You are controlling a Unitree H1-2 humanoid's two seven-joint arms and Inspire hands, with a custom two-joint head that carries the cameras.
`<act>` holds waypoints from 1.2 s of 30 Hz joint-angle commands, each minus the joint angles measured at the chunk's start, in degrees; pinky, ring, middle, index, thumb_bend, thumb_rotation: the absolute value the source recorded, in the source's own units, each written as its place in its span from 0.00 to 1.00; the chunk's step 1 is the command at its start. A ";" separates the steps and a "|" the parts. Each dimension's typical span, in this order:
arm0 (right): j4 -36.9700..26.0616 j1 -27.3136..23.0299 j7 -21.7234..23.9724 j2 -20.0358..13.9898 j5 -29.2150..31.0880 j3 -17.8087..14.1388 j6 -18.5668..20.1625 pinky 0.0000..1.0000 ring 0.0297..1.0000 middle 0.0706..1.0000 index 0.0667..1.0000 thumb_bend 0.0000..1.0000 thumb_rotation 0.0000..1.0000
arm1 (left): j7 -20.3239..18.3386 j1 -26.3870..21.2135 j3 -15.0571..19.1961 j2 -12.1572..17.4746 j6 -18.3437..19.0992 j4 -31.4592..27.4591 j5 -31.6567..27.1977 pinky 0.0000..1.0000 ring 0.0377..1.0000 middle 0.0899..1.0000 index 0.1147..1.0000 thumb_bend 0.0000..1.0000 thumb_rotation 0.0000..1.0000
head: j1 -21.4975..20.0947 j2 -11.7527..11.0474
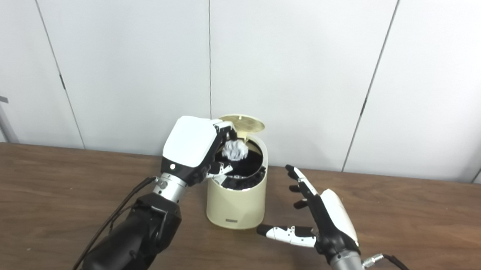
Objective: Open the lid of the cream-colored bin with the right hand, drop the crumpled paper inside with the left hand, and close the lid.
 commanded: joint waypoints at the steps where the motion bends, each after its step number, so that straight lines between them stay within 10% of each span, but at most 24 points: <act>1: -1.30 -1.68 -1.19 -0.20 0.07 -0.51 -1.21 0.67 0.83 0.91 0.93 0.76 0.42 | 0.37 -2.29 0.30 0.47 0.40 -2.15 0.58 0.29 0.42 0.51 0.60 0.89 0.32 | -0.06 -0.02; 19: -1.61 -1.34 -1.19 -0.28 0.01 -0.55 -1.19 0.66 0.83 0.92 0.94 0.77 0.44 | -0.09 -0.89 1.17 0.20 -1.48 -4.85 -2.00 0.29 0.40 0.50 0.57 0.84 0.25 | 0.78 0.66; 25: -1.10 -1.94 -2.75 -0.27 0.63 -1.37 -3.47 0.66 0.81 0.89 0.92 0.78 0.48 | -1.13 3.61 6.85 -1.81 -9.14 -9.83 -17.00 0.36 0.42 0.45 0.43 0.54 0.08 | 1.02 0.50; 31: -0.94 -3.73 -2.75 -0.68 1.22 -1.71 -3.50 0.69 0.83 0.90 0.91 0.75 0.42 | -9.71 11.27 13.92 -2.53 -13.03 -19.45 -38.15 0.36 0.45 0.43 0.44 0.52 0.00 | 1.12 0.30; 36: -0.23 -5.21 -2.42 -1.63 2.15 -1.79 -4.49 0.67 0.83 0.91 0.91 0.79 0.40 | -14.37 16.30 17.61 -1.51 -12.21 -25.52 -44.85 0.37 0.48 0.56 0.44 0.51 0.05 | 1.47 0.22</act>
